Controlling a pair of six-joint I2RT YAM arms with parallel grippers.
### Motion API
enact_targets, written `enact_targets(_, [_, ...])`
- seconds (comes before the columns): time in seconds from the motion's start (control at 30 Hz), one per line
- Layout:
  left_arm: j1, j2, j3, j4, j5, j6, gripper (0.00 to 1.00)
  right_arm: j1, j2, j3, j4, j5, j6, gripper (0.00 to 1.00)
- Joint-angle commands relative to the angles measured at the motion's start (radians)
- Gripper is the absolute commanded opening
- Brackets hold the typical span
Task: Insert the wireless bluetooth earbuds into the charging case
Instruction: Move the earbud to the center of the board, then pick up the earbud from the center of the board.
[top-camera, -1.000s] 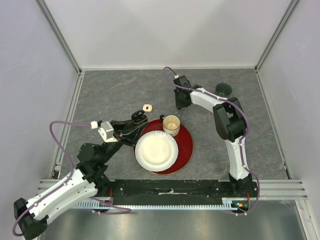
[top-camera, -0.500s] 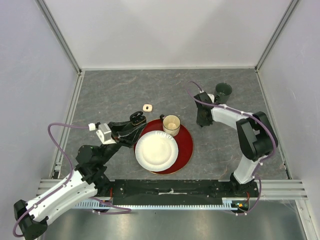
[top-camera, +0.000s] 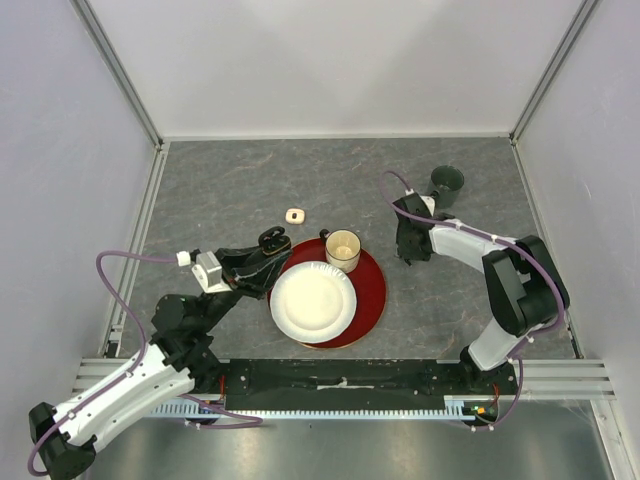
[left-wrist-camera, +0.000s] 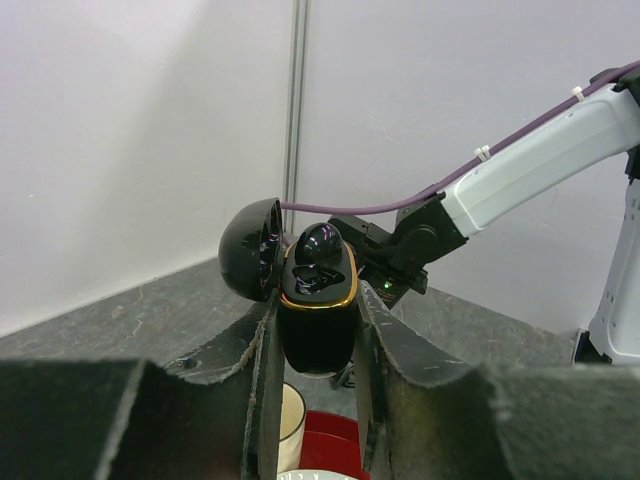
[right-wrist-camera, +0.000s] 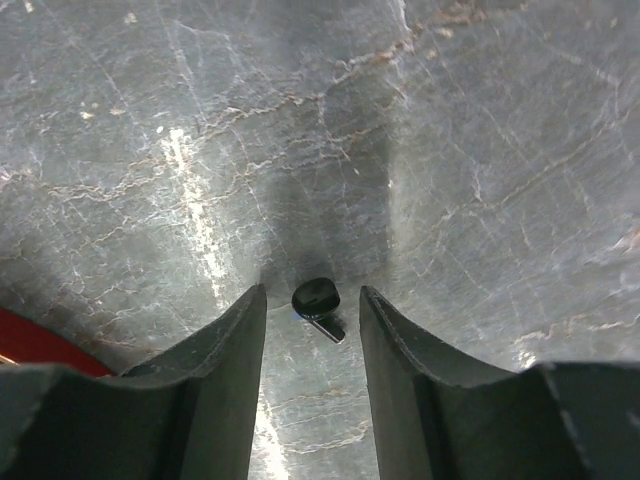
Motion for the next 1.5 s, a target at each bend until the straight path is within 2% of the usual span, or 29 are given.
enact_targets(0.0, [0.002,-0.024,-0.01,0.048,0.001,0.001,0.02,-0.003,0.008,0.055,0.003,0.019,-0.162,0.49])
enact_targets(0.07, [0.002,-0.033,-0.016,0.047,-0.007,0.001,0.02,-0.011,0.017,0.052,0.009,-0.019,-0.239,0.49])
enact_targets(0.17, [0.002,-0.036,-0.016,0.042,-0.007,0.006,0.02,-0.019,0.019,0.038,0.025,-0.083,-0.23,0.49])
enact_targets(0.53, [0.002,-0.027,-0.017,0.041,-0.012,0.009,0.02,-0.037,0.027,0.006,0.025,-0.125,-0.227,0.46])
enact_targets(0.8, [0.002,-0.021,-0.014,0.041,-0.01,0.006,0.02,-0.057,0.031,-0.017,0.051,-0.131,-0.227,0.45])
enact_targets(0.97, [0.002,-0.016,-0.013,0.041,-0.01,0.001,0.02,-0.056,0.034,-0.02,0.051,-0.143,-0.23,0.38])
enact_targets(1.27, [0.002,-0.019,-0.013,0.039,-0.007,-0.006,0.02,-0.056,0.033,-0.017,0.042,-0.14,-0.225,0.33])
enact_targets(1.47, [0.001,-0.024,-0.01,0.028,-0.006,-0.014,0.02,-0.056,0.028,-0.011,0.023,-0.13,-0.21,0.33])
